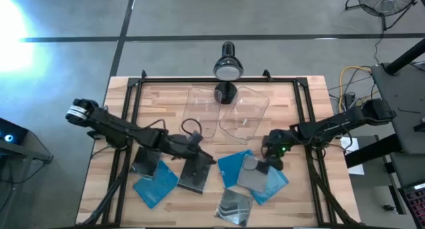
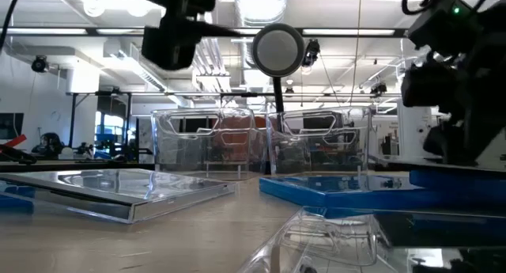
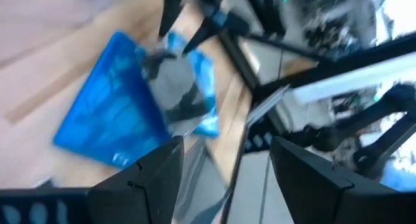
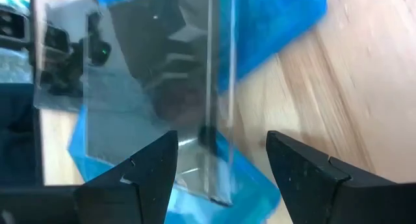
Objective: Pick & place jewel cases by type
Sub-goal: Put the black CD case into the right transparent bin
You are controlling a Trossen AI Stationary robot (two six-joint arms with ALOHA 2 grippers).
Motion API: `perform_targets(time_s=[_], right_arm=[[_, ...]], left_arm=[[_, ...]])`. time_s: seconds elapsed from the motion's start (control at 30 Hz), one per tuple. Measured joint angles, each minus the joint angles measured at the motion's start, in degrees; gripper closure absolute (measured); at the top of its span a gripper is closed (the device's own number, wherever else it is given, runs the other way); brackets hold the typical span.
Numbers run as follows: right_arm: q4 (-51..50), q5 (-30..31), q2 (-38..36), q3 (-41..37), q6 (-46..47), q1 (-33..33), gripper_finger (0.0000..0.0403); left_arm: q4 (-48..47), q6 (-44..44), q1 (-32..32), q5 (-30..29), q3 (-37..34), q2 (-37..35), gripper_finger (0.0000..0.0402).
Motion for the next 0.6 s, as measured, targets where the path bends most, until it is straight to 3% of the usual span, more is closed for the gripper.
perform_targets(time_s=[0.3, 0.47, 0.6], right_arm=[[-0.2, 0.2, 0.1, 1.3, -0.4, 0.0, 0.0174], [0.0, 0.2, 1.6, 0.9, -3.0, 0.0, 0.0174], [1.3, 0.1, 3.3, 1.0, -3.0, 0.0, 0.0174]], left_arm=[[-3.1, -1.6, -2.9, -0.4, 4.2, 10.0, 0.0188], [-4.3, -2.7, -6.6, -9.9, 15.0, 19.2, 0.0188], [-15.9, -0.9, -7.5, -13.4, 27.9, 27.5, 0.0188]])
